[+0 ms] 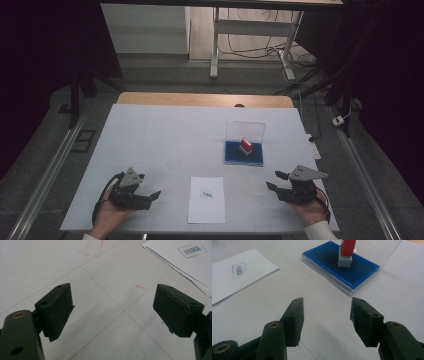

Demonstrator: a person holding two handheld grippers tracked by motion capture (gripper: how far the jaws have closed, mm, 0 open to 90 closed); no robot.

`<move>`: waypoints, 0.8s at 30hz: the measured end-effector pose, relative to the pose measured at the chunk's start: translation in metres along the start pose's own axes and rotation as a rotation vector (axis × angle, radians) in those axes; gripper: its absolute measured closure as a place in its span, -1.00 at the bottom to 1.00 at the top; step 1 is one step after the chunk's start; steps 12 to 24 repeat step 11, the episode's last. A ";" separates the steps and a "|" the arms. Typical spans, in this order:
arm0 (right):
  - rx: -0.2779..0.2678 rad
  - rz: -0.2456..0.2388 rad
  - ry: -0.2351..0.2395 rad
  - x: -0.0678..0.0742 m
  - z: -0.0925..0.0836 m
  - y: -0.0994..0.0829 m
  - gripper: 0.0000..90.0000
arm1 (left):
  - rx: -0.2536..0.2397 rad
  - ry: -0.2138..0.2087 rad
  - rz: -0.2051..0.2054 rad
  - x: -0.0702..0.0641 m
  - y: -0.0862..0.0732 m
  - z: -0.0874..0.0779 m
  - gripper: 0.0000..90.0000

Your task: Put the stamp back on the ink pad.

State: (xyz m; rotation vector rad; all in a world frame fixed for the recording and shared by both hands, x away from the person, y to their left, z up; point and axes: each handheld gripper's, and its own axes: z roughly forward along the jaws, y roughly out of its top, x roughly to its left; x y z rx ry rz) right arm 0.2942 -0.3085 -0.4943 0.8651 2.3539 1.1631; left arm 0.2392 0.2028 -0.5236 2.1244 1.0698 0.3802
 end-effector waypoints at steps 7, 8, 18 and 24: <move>-0.017 0.013 0.006 -0.001 -0.002 0.000 -0.01 | 0.000 0.002 0.003 -0.001 0.000 0.000 -0.63; -0.013 0.008 0.003 -0.001 -0.002 0.000 -0.02 | 0.000 0.002 0.003 -0.001 0.000 0.000 -0.63; -0.002 0.000 0.001 0.000 -0.002 0.001 -0.02 | -0.002 0.001 0.005 -0.001 0.000 0.000 -0.63; -0.002 0.000 0.001 0.000 -0.002 0.001 -0.02 | -0.002 0.001 0.005 -0.001 0.000 0.000 -0.63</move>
